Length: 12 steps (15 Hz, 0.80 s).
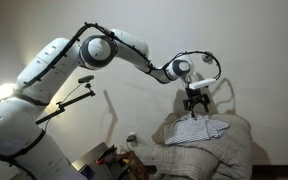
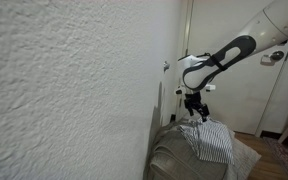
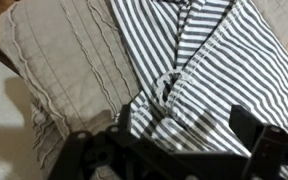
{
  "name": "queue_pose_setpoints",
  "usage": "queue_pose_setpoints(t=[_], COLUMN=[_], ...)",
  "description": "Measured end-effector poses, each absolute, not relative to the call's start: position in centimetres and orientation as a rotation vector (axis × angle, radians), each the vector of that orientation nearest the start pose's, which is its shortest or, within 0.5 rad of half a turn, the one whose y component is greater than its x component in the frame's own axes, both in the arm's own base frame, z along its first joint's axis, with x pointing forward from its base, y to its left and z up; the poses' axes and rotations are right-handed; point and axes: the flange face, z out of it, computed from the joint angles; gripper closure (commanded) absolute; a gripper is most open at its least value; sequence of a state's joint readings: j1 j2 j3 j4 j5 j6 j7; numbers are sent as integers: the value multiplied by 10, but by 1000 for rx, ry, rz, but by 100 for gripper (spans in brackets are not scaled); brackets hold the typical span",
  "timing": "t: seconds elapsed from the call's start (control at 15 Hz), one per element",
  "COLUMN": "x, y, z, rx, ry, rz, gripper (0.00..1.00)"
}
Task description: Unfold the striped garment
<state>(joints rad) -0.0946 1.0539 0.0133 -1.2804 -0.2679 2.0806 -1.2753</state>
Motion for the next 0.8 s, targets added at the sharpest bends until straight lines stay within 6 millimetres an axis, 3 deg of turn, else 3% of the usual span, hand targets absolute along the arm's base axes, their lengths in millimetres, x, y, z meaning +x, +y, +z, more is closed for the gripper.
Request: queue_pose_setpoints(t=[0.47, 0.8], x=[705, 699], y=[-58, -60], z=[84, 79], rx=[-2395, -2391], ry=[-1972, -1965], rz=[523, 551], gripper=[0, 0])
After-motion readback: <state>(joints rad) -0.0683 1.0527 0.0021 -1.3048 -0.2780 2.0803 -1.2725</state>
